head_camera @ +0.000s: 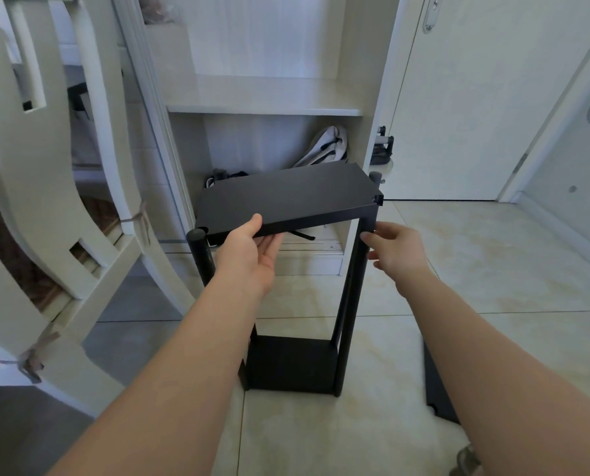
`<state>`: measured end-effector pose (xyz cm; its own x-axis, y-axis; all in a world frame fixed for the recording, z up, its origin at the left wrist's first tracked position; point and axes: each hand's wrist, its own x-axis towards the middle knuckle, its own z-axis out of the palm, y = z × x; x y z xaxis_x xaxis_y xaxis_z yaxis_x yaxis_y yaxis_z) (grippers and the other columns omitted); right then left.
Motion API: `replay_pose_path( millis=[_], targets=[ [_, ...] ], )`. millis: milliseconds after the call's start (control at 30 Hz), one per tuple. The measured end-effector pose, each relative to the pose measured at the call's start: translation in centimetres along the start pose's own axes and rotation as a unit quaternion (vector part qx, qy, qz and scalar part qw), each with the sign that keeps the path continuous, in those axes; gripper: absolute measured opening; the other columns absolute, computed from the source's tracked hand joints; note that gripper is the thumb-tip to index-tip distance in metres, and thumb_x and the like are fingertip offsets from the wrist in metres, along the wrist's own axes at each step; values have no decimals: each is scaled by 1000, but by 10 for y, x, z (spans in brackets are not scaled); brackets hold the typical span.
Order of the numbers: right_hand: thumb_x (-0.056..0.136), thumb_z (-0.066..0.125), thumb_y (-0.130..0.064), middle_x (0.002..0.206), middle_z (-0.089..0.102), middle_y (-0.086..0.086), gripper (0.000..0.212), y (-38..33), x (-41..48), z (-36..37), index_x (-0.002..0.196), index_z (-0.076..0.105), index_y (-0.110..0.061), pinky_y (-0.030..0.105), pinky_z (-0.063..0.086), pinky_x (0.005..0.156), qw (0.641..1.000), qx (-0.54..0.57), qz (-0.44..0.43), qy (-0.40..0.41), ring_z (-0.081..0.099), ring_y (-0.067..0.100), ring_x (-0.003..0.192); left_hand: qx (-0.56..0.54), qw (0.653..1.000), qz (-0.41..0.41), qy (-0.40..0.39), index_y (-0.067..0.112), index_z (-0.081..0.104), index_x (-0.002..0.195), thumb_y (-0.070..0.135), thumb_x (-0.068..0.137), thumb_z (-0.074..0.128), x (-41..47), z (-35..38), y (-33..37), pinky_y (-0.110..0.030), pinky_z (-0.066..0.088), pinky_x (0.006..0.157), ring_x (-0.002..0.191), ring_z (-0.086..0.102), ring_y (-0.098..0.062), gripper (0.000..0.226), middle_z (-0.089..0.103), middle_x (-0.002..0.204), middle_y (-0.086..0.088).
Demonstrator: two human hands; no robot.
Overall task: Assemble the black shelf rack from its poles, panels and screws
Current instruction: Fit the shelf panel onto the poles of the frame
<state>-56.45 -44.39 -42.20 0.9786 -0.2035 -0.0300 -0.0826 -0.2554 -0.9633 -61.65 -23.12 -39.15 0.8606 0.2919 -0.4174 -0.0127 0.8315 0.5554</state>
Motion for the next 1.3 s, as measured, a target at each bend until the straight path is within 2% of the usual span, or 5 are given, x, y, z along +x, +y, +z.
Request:
replay_pose_path(
  millis=[267,600,867,1067,1300],
  targets=[
    [102,58,-18,99,65,-14,10,15,3,-1,108,61,-26,20,48,57,996,-69,-50,8,67,8,62,-10,1000,-5,-3,1,58,108,0,93,65,-2,0,0,-33,62,59,72,76,-26,16,71,97,-20],
    [104,53,-16,104,64,-11,13,30,-7,-27,112,60,-24,45,60,82,995,-86,-37,31,71,20,76,8,1000,-7,22,1,59,111,2,93,66,3,-5,1,-37,62,77,96,71,-29,19,70,108,-20],
    [105,53,-16,112,65,-5,13,34,-12,-31,113,58,-25,44,61,80,996,-74,-40,39,72,17,81,77,996,-24,34,2,56,119,-1,93,65,7,-15,-7,-37,64,67,94,72,-30,28,69,110,-21],
    [104,53,-16,116,66,-2,13,34,-12,-31,114,58,-24,41,61,77,996,-66,-38,40,72,20,83,106,992,-58,25,2,57,113,-2,93,64,4,-21,-14,-35,63,63,91,72,-30,21,70,107,-20],
    [104,53,-18,116,66,-2,12,32,-14,-36,112,60,-23,48,58,87,996,-76,-38,34,72,22,86,131,988,-84,20,1,54,122,0,95,62,8,-27,-18,-35,64,62,90,72,-30,28,69,106,-21]
  ],
)
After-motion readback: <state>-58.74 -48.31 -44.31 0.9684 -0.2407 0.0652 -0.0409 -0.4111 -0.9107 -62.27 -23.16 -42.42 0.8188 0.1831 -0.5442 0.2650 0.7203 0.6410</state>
